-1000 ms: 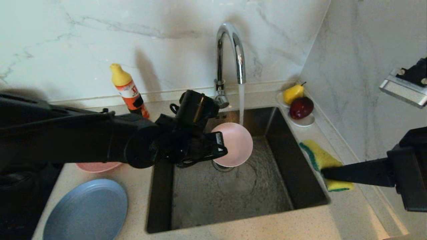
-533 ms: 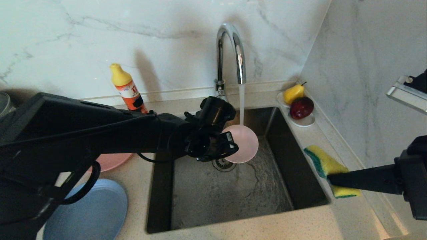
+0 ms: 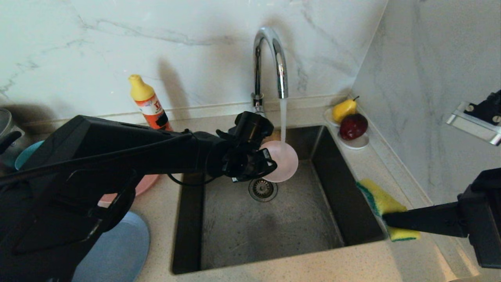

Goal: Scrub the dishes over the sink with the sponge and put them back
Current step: Rinse the bowl

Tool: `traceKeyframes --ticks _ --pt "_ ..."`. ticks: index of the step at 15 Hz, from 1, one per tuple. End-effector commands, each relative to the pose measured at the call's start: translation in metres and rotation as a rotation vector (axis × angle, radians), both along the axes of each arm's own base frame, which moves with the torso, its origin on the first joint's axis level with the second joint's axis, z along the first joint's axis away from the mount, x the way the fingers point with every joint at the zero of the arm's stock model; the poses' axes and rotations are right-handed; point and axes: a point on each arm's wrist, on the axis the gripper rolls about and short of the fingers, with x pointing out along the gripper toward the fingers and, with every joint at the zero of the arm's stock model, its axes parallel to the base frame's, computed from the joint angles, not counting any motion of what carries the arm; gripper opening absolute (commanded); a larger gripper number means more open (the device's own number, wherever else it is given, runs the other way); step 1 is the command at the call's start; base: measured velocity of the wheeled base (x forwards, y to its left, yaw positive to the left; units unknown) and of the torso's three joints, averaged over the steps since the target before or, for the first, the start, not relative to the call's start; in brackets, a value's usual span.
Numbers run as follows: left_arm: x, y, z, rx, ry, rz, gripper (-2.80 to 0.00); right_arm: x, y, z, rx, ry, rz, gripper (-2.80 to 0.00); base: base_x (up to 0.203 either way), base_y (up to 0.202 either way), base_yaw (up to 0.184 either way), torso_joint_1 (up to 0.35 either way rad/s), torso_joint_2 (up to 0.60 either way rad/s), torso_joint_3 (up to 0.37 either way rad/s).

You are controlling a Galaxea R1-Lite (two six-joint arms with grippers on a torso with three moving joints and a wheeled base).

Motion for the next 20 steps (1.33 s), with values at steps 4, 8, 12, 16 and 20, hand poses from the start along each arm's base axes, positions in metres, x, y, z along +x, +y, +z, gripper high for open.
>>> traceKeyframes --ticks 4,8,12,16,20 --pt "0.002 0.0 -0.003 -0.002 0.01 0.003 -2.8 0.002 0.002 -0.005 -0.004 0.005 0.0 -2.8 0.0 0.0 0.0 0.0 0.0 0.0" --pt "0.001 -0.001 -0.005 0.002 0.015 0.001 -2.8 0.001 0.0 -0.005 -0.002 0.004 0.0 -2.8 0.0 0.0 0.0 0.0 0.0 0.0" --pt "0.001 0.0 -0.006 0.005 0.017 0.0 -2.8 0.002 0.001 -0.008 -0.004 0.005 0.0 -2.8 0.0 0.0 0.0 0.0 0.0 0.0" --pt "-0.003 -0.001 -0.003 0.008 0.019 -0.005 -2.8 0.002 0.002 -0.008 -0.005 0.007 0.0 -2.8 0.0 0.0 0.0 0.0 0.0 0.0" --pt "-0.019 0.016 0.014 0.032 0.004 0.015 -2.8 0.0 0.0 -0.011 -0.009 0.008 -0.001 -2.8 0.0 0.0 0.0 0.0 0.0 0.0"
